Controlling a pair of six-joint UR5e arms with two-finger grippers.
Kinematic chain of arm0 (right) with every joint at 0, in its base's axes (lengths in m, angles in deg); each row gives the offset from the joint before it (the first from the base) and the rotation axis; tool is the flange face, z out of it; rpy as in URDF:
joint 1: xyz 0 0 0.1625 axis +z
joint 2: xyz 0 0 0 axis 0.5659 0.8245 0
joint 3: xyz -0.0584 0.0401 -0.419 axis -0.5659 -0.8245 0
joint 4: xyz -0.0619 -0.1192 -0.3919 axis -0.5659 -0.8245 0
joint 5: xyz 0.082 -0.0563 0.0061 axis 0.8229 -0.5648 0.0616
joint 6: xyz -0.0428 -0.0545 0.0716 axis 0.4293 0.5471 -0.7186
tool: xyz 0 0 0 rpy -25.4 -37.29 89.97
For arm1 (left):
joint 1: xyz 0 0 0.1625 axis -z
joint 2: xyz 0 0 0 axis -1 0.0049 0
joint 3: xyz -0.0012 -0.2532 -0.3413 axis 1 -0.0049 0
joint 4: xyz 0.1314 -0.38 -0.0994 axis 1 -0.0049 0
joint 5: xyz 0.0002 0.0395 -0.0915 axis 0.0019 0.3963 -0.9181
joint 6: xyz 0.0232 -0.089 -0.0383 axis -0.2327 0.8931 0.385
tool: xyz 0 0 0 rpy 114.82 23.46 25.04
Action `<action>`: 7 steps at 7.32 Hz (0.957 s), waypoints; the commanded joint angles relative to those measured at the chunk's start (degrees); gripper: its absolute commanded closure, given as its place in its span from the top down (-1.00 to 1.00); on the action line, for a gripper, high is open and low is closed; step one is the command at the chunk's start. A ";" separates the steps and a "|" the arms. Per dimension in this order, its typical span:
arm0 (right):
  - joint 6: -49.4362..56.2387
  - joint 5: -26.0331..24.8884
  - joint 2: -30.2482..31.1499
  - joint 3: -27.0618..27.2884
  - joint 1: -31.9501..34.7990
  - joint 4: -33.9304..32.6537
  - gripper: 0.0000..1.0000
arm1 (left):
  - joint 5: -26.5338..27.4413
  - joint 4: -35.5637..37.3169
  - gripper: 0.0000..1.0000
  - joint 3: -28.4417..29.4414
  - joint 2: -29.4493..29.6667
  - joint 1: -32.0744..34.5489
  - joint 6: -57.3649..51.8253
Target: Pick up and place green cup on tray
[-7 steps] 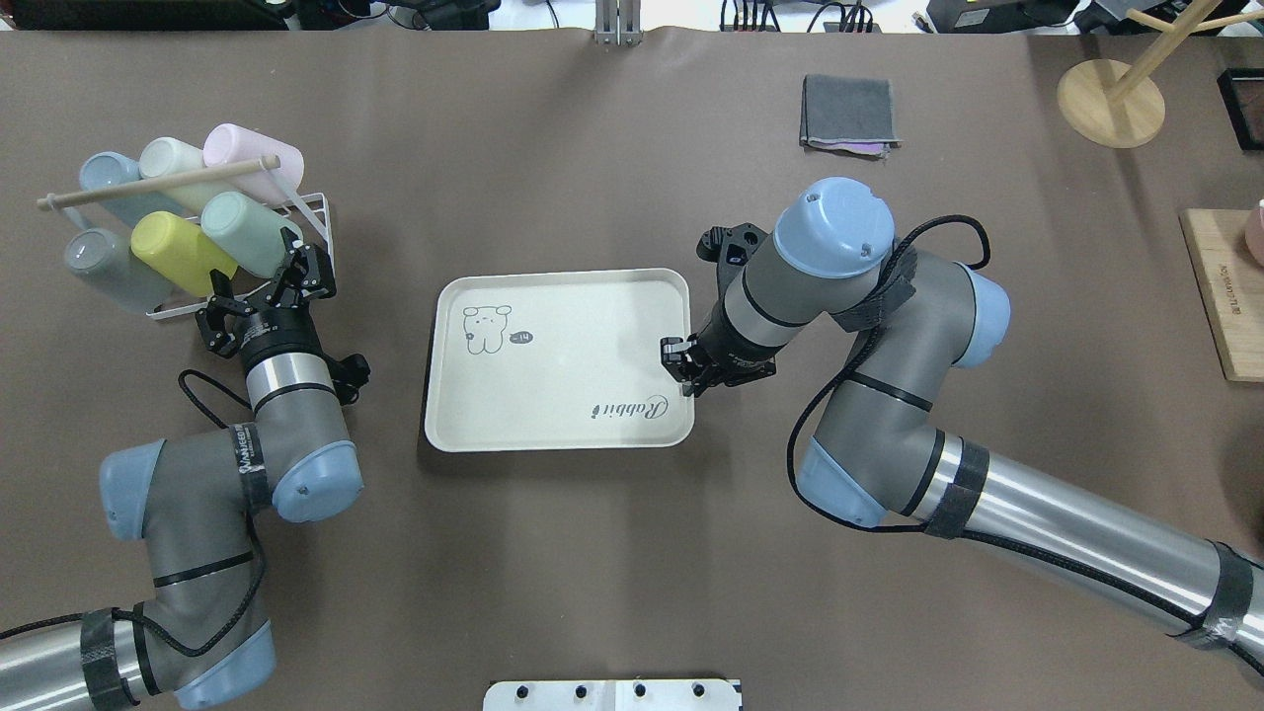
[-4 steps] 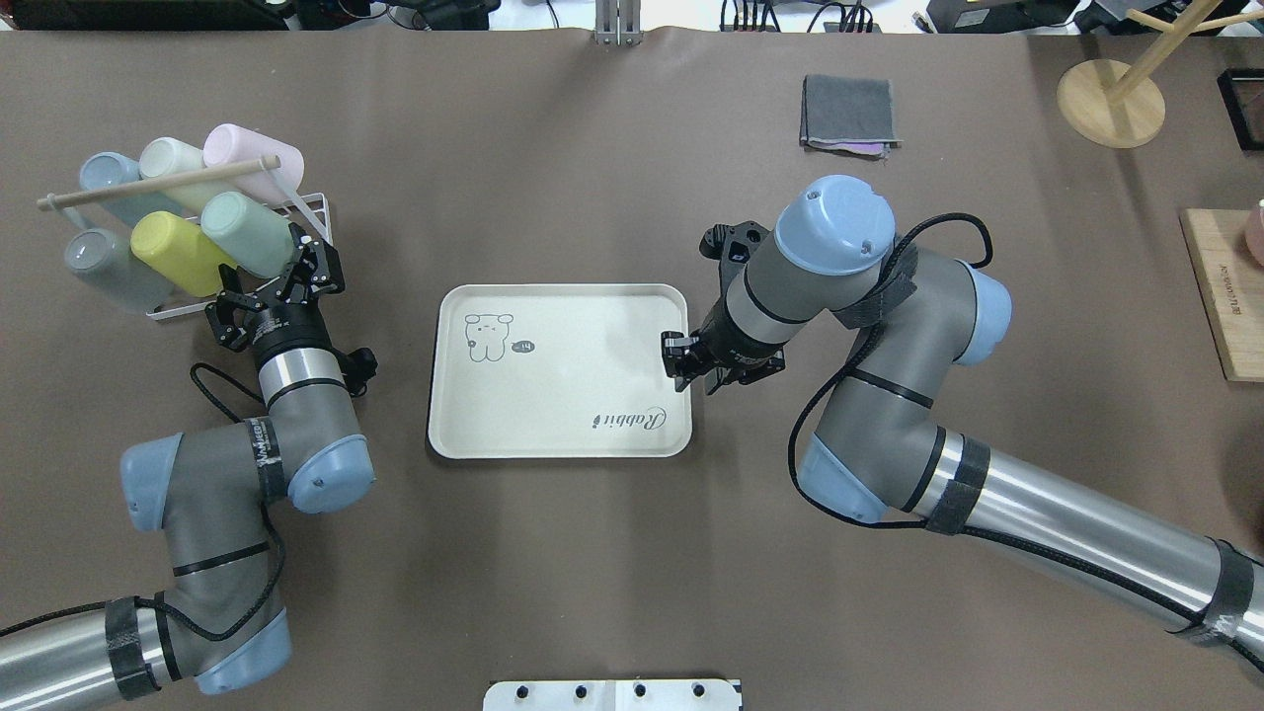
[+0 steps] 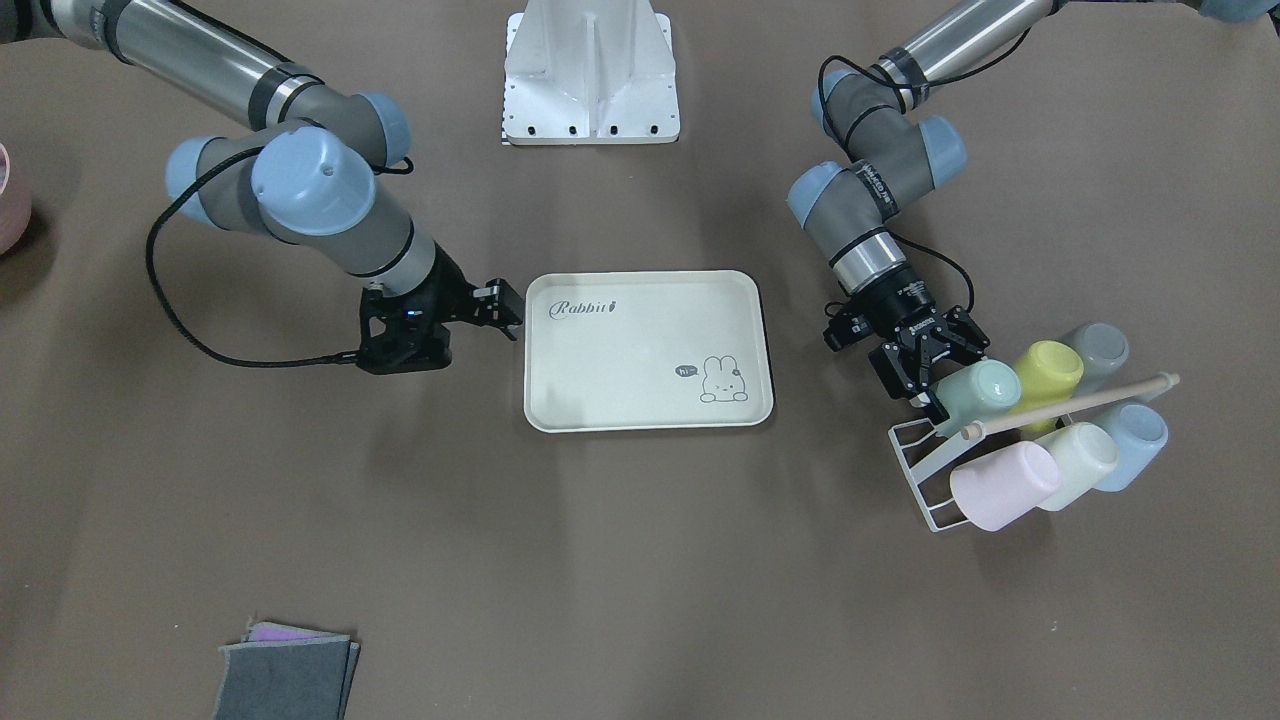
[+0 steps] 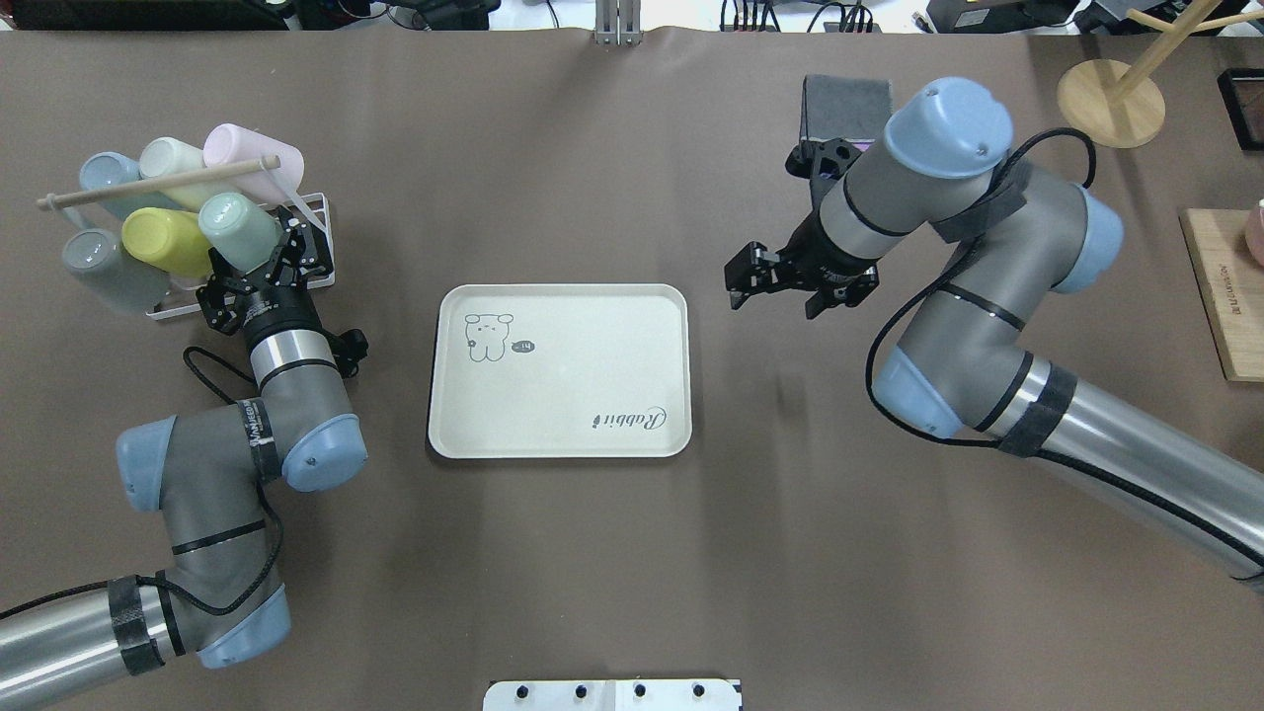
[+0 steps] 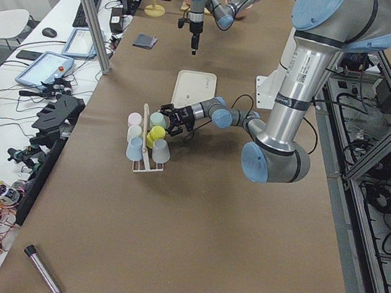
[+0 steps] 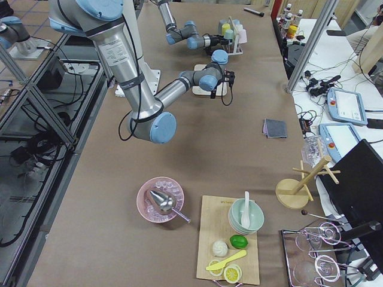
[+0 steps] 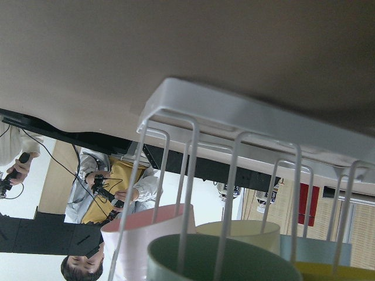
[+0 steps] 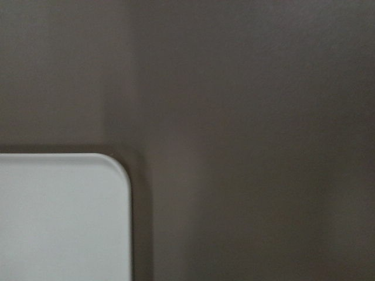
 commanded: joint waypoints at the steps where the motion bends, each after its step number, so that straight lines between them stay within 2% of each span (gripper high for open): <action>1: 18.40 3.98 9.11 6.46 6.87 -6.40 1.00 | 0.04 0.17 0.67 -0.11 0.05 0.24 -0.80; 2: 25.61 6.42 16.57 9.81 9.50 -5.73 1.00 | 0.04 -0.09 0.49 -0.19 0.05 0.33 -3.07; 3: 30.47 7.14 23.08 13.85 13.18 -6.16 1.00 | 0.04 0.00 0.21 -0.19 0.05 0.33 -3.18; 4: 35.83 7.93 27.50 15.20 16.26 -6.43 1.00 | 0.04 0.08 -0.10 -1.15 0.05 0.42 -3.44; 6: 48.99 8.38 33.40 14.60 24.95 -9.39 1.00 | -0.04 -0.09 -0.32 -6.84 -0.47 1.29 -9.46; 7: 52.80 8.21 34.65 14.68 29.35 -14.73 1.00 | -0.04 -0.09 -0.40 -10.79 -0.91 2.17 -10.29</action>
